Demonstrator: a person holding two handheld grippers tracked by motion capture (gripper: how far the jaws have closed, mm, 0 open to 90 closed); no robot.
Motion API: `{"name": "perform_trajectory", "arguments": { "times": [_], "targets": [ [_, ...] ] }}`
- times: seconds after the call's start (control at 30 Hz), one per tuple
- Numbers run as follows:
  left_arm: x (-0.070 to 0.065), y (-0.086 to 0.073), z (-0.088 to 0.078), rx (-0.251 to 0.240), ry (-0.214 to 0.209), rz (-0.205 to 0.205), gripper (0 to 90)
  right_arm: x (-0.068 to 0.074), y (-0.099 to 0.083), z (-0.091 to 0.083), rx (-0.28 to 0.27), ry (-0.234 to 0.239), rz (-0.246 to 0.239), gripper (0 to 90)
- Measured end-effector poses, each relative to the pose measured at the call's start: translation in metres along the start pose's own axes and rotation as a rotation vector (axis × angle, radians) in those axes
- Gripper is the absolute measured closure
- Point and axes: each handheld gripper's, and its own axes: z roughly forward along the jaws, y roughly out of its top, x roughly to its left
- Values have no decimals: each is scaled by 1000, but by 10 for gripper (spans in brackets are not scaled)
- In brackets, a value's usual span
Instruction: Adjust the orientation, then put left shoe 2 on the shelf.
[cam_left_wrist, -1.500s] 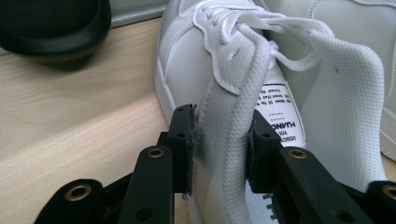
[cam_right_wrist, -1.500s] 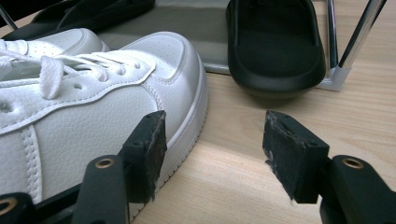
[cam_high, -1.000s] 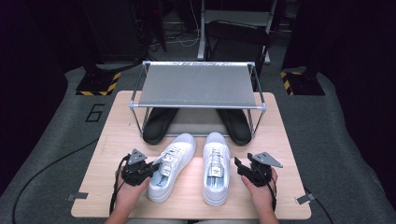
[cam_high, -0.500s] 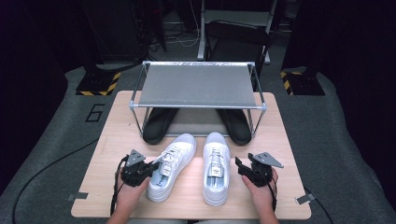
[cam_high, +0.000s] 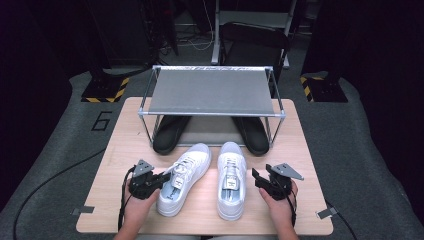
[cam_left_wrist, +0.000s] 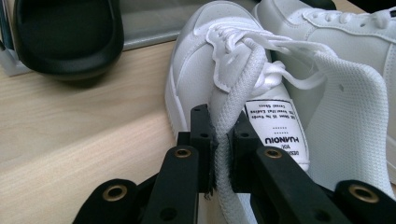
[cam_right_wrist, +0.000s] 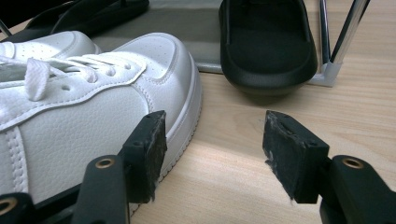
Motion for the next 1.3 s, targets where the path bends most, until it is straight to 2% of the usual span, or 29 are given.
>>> {"name": "perform_trajectory", "arguments": {
  "times": [0.27, 0.47, 0.77, 1.2, 1.3],
  "targets": [
    [-1, 8, -9, -4, 7, 0, 832, 0, 0, -1, -4, -1, 4, 395],
    [1, 13, -16, -12, -7, -17, 831, 0, 0, -1, -4, 0, 4, 395],
    [2, 18, -27, -29, -1, -32, 831, -1, 1, -2, -2, 1, 3, 395],
    [4, 31, -46, -26, -14, -16, 830, -1, 0, -2, -6, -1, 8, 395],
    [5, 33, -49, -33, -19, -25, 830, -1, 0, -2, -9, 1, 2, 395]
  ]
}}
